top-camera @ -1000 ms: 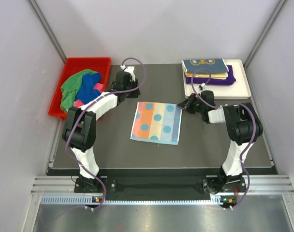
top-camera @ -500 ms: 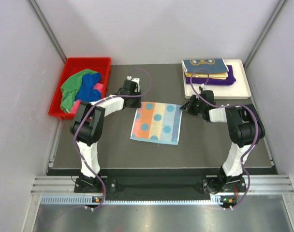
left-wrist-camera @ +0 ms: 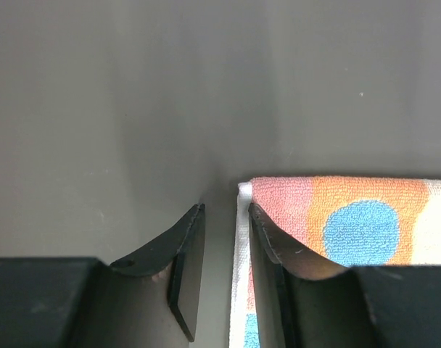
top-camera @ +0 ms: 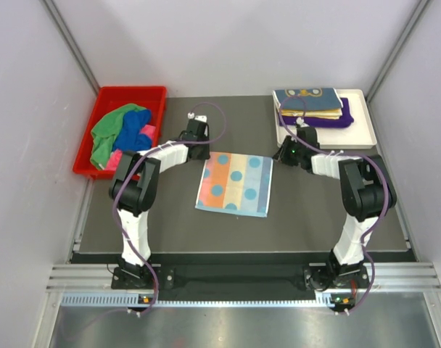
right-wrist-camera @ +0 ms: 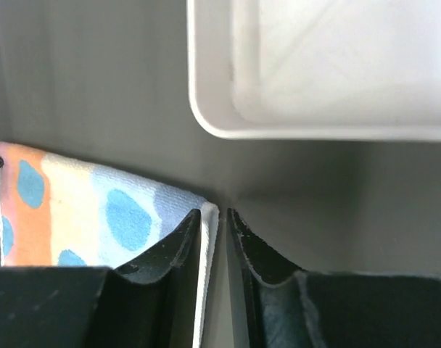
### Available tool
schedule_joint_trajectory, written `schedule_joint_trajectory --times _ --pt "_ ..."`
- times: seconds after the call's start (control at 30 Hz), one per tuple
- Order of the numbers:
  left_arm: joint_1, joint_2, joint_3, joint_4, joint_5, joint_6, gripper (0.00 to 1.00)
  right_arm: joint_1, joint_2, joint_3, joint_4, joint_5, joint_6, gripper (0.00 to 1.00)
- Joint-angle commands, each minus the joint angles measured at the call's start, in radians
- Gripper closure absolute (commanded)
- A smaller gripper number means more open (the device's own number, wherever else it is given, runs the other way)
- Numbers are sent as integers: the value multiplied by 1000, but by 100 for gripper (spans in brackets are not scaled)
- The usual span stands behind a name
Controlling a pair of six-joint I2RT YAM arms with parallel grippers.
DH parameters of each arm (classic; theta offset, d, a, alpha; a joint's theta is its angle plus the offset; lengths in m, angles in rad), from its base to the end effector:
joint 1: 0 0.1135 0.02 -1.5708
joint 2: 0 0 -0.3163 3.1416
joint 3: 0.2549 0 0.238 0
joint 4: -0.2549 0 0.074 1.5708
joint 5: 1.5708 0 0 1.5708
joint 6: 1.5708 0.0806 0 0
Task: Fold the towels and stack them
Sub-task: Fold the towel
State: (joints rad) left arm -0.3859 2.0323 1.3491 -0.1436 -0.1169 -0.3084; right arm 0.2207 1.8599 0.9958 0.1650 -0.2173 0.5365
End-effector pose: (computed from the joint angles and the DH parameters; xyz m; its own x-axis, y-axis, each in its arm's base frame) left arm 0.4498 -0.1726 0.1845 -0.7408 -0.0244 -0.6713 0.0796 0.9891 -0.1238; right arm 0.4082 0.1094 0.1822 -0.7313 0.3475 -0.5870 -0.0012 0.8599 0.5105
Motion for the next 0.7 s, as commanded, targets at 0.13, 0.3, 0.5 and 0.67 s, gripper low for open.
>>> schedule_joint_trajectory --times 0.13,0.3,0.5,0.67 --pt "1 -17 15 33 63 2 60 28 -5 53 -13 52 -61 75" --pt "1 -20 8 58 112 9 57 39 -1 58 -13 48 -64 74" --pt "2 -26 -4 79 149 12 55 49 4 52 -16 44 -72 71" --pt "1 12 38 38 126 17 55 72 22 79 -47 59 -86 70"
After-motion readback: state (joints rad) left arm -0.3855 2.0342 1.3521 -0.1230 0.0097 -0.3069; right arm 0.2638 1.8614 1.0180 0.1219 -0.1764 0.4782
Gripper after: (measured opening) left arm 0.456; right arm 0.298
